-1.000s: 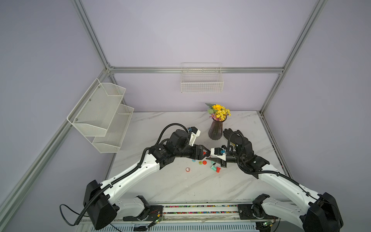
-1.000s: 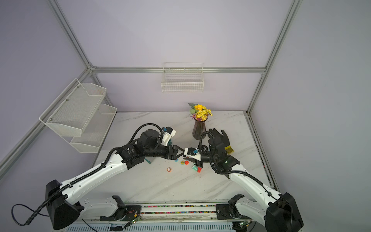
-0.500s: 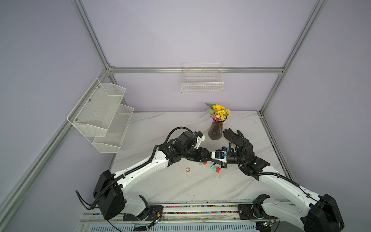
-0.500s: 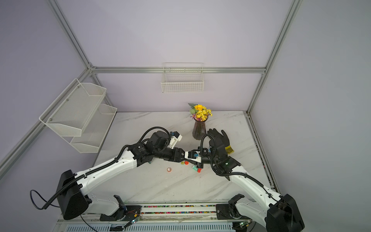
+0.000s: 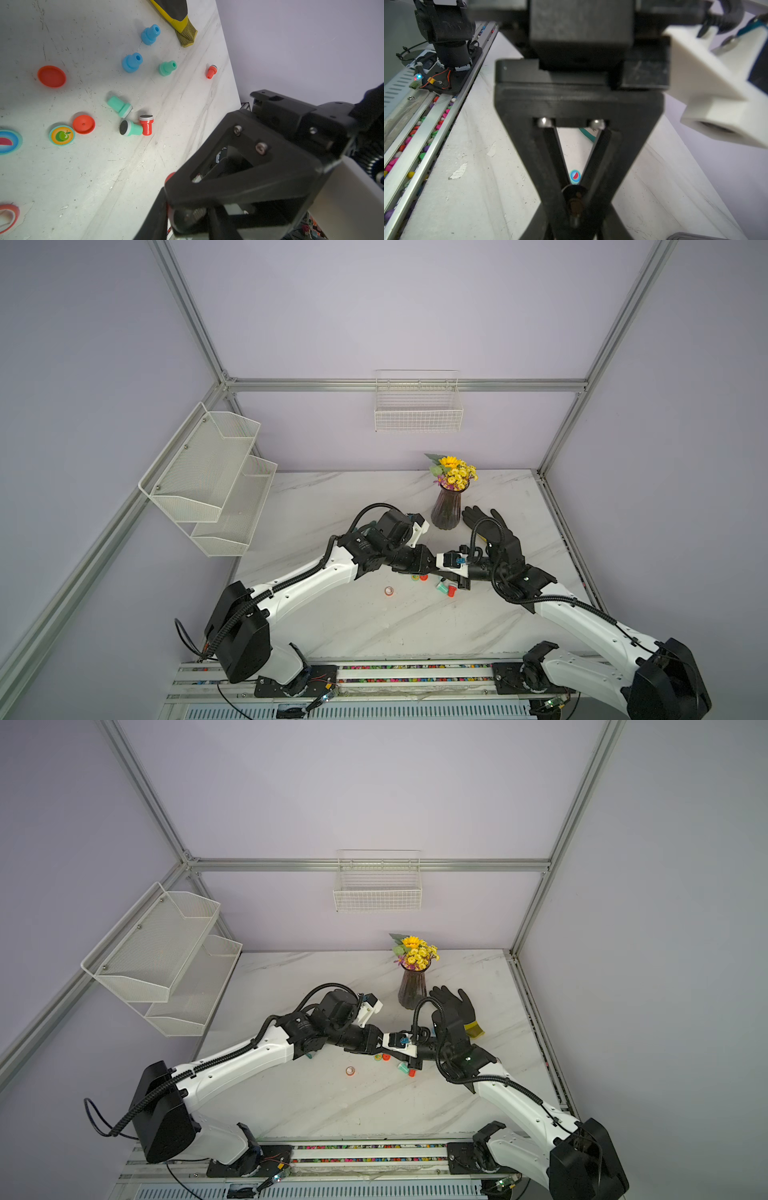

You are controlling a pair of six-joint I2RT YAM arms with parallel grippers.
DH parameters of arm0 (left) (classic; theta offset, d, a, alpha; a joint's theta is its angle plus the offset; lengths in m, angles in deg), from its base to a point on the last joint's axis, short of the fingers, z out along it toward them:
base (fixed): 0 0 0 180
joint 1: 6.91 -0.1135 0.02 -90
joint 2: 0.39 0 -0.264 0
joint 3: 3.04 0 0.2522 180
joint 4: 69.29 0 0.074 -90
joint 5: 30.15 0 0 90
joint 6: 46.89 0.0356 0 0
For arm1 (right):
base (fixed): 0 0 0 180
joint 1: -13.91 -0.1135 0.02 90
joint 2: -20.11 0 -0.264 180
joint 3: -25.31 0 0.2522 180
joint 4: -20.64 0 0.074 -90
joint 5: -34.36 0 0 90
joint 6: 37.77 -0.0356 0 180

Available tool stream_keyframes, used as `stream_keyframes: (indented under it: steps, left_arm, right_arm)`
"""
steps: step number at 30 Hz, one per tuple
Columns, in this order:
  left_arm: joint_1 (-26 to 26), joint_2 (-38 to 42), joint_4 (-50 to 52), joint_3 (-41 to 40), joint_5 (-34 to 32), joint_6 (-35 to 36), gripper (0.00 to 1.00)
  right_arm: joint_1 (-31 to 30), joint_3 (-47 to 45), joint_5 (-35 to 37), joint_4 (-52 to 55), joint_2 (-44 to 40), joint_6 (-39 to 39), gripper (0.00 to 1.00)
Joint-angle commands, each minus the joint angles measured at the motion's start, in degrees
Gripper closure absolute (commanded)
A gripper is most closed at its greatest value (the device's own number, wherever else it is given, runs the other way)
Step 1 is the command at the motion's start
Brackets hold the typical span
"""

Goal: Close the stamp cap
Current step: Pick up the stamp from the center of the board.

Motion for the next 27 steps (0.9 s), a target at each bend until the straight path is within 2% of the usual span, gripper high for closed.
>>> stream_keyframes:
  steps: [1, 2, 3, 6, 11, 14, 17, 20, 22, 25, 27]
  left_arm:
    - [0.24, 1.35, -1.67, 1.87, -1.18, -0.20, 0.82]
    - [0.15, 2.14, -1.96, 1.73, -1.55, 0.08, 0.83]
    - [-0.03, 3.08, -2.36, 1.58, -1.69, 0.26, 0.84]
    - [-0.73, 7.13, -4.81, 0.36, -1.48, -0.02, 0.84]
    - [-2.21, 12.52, -13.13, -2.35, 2.70, -3.16, 0.84]
    - [-2.57, 15.06, -16.88, -2.52, 6.04, -4.67, 0.84]
    - [-2.79, 16.78, -18.38, -1.28, 9.56, -5.65, 0.84]
    - [-2.80, 18.39, -21.88, -0.42, 12.75, -7.41, 0.84]
    - [-2.80, 19.35, -25.89, -0.42, 14.28, -9.70, 0.85]
    - [-2.86, 20.00, -32.46, -0.12, 16.23, -14.19, 0.85]
    - [-2.82, 20.00, -36.73, 0.10, 17.77, -17.28, 0.85]
  right_arm:
    - [-0.78, 0.41, -1.10, -3.80, -1.50, -0.85, 0.50]
    - [-0.78, 0.14, -0.34, -4.23, -2.11, -1.77, 0.40]
    - [-0.78, -0.24, 0.52, -4.82, -2.98, -2.60, 0.36]
    - [-0.78, -1.86, 2.01, -7.25, -6.18, -5.82, 0.36]
    - [-0.83, -4.92, 2.54, -15.17, -11.82, -14.96, 0.40]
    - [-0.83, -5.77, 2.35, -23.09, -14.08, -25.26, 0.41]
    - [-0.78, -6.12, -0.81, -32.74, -15.28, -34.24, 0.43]
    - [-0.78, -4.67, -2.10, -42.19, -13.94, -45.87, 0.45]
    - [-0.78, -1.84, -2.24, -43.97, -12.14, -51.81, 0.47]
    - [-0.78, 1.24, -5.42, -50.44, -9.26, -56.96, 0.52]
    - [-0.78, 1.33, -4.36, -58.73, -7.62, -61.28, 0.55]
